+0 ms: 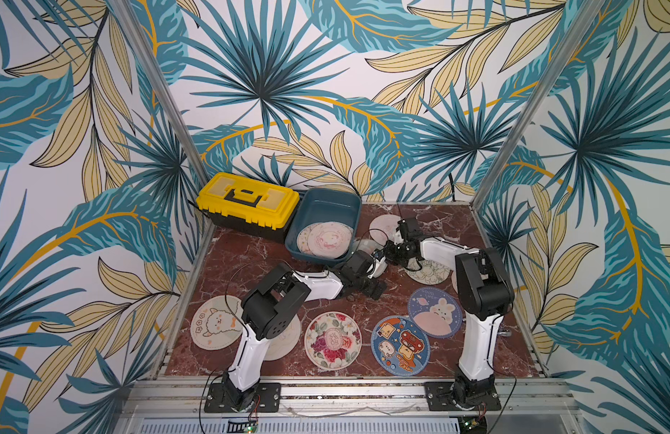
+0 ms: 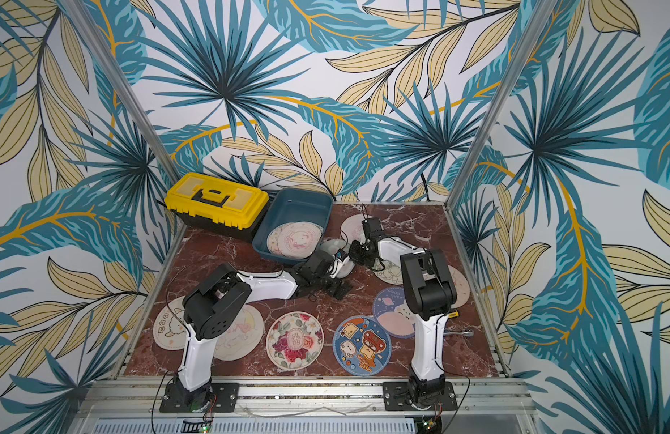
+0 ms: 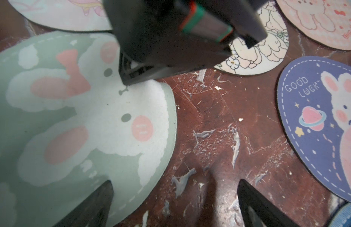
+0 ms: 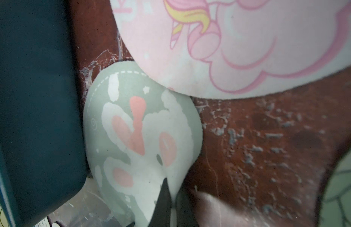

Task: Put the coasters into the storage box
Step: Pick up the coaster from the center of the board.

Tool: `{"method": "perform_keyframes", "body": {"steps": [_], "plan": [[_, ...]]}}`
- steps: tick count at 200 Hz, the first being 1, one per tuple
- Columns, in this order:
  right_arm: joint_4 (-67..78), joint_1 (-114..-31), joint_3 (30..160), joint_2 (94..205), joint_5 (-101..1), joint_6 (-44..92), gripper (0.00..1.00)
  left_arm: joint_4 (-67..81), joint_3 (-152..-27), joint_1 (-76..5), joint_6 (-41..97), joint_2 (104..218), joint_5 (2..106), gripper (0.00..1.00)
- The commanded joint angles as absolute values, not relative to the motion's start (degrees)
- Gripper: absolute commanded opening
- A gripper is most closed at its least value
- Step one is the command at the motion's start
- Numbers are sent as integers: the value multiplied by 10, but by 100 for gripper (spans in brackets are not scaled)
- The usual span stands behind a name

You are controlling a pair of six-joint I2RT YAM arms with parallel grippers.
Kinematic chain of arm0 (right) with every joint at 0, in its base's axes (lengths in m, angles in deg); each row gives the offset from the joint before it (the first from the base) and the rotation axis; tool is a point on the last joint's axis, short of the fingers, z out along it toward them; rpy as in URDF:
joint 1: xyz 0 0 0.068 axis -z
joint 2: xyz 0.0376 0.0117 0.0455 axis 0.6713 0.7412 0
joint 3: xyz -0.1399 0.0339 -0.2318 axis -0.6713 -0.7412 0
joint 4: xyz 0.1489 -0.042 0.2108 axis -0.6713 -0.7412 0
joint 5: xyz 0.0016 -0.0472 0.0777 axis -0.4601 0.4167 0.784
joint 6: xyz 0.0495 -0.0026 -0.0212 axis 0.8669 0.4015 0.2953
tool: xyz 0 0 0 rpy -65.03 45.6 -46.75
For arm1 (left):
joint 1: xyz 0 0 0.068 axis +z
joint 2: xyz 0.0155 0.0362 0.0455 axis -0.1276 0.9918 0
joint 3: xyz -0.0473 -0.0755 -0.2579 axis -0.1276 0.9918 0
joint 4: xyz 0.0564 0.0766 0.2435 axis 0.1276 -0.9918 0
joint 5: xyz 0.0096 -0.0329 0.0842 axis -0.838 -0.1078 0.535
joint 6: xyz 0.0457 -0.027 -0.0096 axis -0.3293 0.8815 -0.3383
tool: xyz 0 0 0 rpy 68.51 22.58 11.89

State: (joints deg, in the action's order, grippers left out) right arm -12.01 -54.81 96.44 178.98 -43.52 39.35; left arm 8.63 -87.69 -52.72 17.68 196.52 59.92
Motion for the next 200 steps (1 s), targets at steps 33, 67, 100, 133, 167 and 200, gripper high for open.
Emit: {"method": "perform_keyframes", "body": {"steps": [33, 67, 100, 133, 167, 200], "plan": [[-160, -553, 964, 1754, -463, 380, 0, 83, -882, -524, 180, 1964, 595, 98], [-167, -555, 950, 1719, -482, 375, 0, 83, -875, -525, 177, 1937, 591, 98], [-180, -559, 938, 1690, -498, 368, 0, 86, -861, -526, 178, 1903, 590, 99], [-193, -562, 932, 1666, -521, 361, 0, 88, -847, -526, 180, 1871, 586, 98], [-207, -564, 937, 1652, -536, 356, 0, 89, -834, -527, 182, 1840, 580, 98], [-229, -573, 958, 1647, -549, 349, 0, 88, -821, -526, 186, 1810, 595, 99]]}}
